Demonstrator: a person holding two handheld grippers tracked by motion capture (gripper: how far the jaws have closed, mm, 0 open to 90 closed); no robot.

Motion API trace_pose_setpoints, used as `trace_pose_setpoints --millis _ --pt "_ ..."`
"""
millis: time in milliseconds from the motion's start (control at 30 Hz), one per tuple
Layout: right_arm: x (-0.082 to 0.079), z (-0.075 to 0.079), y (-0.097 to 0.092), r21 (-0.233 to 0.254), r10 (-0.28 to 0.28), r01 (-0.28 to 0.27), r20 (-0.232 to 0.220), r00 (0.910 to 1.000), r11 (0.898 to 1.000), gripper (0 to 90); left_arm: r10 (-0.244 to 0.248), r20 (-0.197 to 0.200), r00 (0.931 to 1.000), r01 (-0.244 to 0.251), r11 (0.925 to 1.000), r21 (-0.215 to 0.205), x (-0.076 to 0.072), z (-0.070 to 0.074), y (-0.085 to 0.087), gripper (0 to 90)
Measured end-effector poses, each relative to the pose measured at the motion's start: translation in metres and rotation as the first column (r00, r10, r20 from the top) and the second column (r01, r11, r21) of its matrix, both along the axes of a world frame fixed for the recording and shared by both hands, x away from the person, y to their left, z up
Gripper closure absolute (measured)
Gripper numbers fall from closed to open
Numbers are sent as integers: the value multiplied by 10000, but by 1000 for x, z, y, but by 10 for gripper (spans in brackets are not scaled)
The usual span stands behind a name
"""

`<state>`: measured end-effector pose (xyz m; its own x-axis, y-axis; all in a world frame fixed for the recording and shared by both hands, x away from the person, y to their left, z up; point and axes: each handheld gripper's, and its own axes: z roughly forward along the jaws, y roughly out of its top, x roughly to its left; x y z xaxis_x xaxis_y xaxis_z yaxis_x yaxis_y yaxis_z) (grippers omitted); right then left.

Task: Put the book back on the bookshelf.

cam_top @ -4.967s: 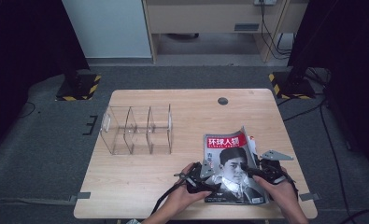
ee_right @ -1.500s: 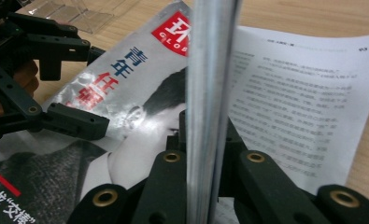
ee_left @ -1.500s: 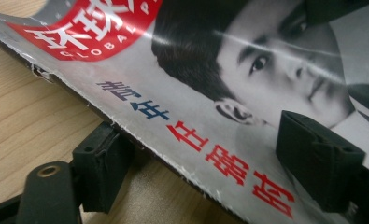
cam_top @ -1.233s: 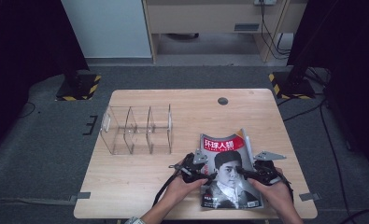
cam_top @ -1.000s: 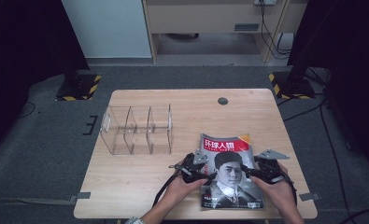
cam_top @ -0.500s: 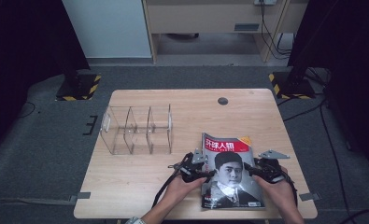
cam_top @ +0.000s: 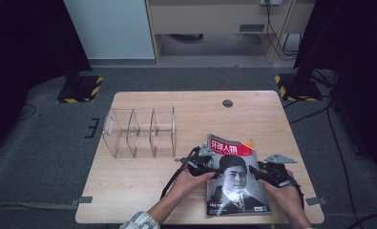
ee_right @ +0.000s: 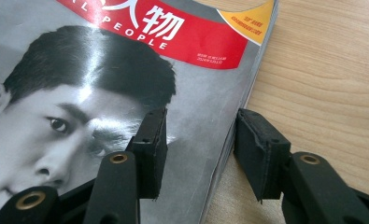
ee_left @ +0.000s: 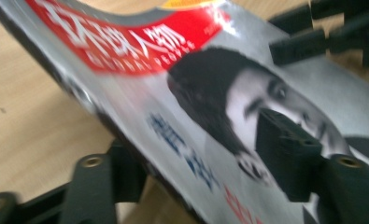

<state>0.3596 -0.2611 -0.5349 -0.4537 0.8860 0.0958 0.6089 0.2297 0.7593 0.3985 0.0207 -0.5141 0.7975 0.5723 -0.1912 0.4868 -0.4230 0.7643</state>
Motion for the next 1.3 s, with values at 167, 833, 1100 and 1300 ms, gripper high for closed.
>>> trace_pose_setpoints --millis 167,833,1100,1300 --pt "0 -1 0 26 51 -51 40 10000 10000 544 -2 -262 9997 -3 9998 -188 15 5 -6 203" --pt "0 -1 -1 47 205 -206 124 9997 9998 556 492 -976 9940 -472 9986 228 47 10 -19 436" --pt "0 -1 1 -35 343 -343 177 9993 9994 564 164 -830 9964 -153 9998 128 48 9 -24 472" --pt "0 -1 2 -52 464 -463 221 9987 9989 569 63 -835 9965 -47 9998 193 49 10 -28 532"
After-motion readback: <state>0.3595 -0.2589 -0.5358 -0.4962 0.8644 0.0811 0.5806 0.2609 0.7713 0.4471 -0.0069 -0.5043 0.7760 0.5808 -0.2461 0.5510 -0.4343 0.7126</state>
